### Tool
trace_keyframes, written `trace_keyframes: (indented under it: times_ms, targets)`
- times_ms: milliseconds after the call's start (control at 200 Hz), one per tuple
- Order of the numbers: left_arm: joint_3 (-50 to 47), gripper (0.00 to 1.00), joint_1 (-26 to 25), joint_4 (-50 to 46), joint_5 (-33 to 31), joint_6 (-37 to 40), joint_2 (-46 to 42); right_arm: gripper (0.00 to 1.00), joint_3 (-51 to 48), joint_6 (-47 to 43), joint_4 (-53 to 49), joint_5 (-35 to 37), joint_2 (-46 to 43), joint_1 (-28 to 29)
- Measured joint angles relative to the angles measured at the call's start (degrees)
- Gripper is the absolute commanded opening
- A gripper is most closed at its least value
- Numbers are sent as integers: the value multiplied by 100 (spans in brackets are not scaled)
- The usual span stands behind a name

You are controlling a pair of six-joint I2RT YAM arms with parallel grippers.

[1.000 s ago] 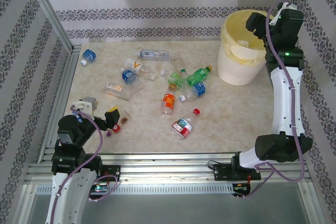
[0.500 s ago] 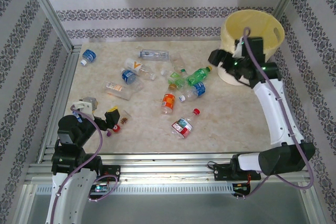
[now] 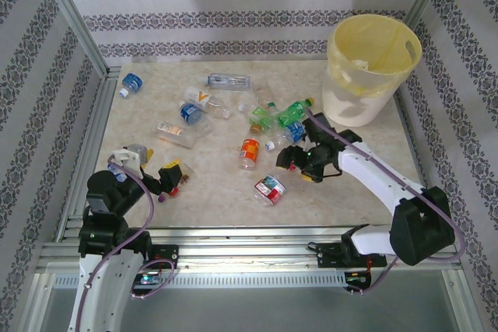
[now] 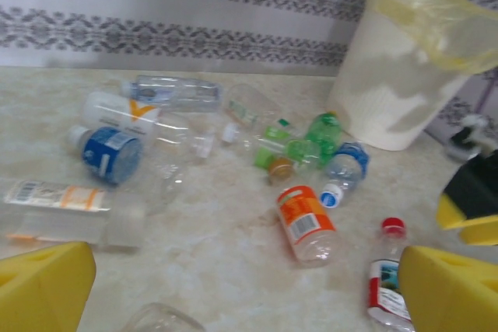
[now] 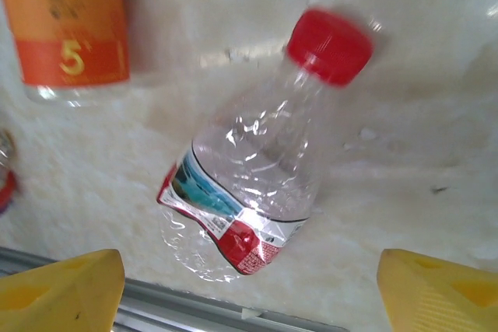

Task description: Throw the plastic bottles in the bin

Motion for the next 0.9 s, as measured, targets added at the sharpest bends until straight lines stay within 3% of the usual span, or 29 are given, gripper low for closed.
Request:
trace_keyframes:
  times_ms: [160,405,739,899]
  targets:
    - [7,100,-208,46,400,35,387,81,-470,289,452,-72,256,363]
    - [164,100,-669,-46,507,286,538,77,-708,584,966,-66,540,542]
    - [297,100,-2660,142,-439,723,1504,71,-811,715,1567,-44,896,590]
    - [299,100,-3333,581,-909,743,2028,67,-645,627,1663,-46,1097,586]
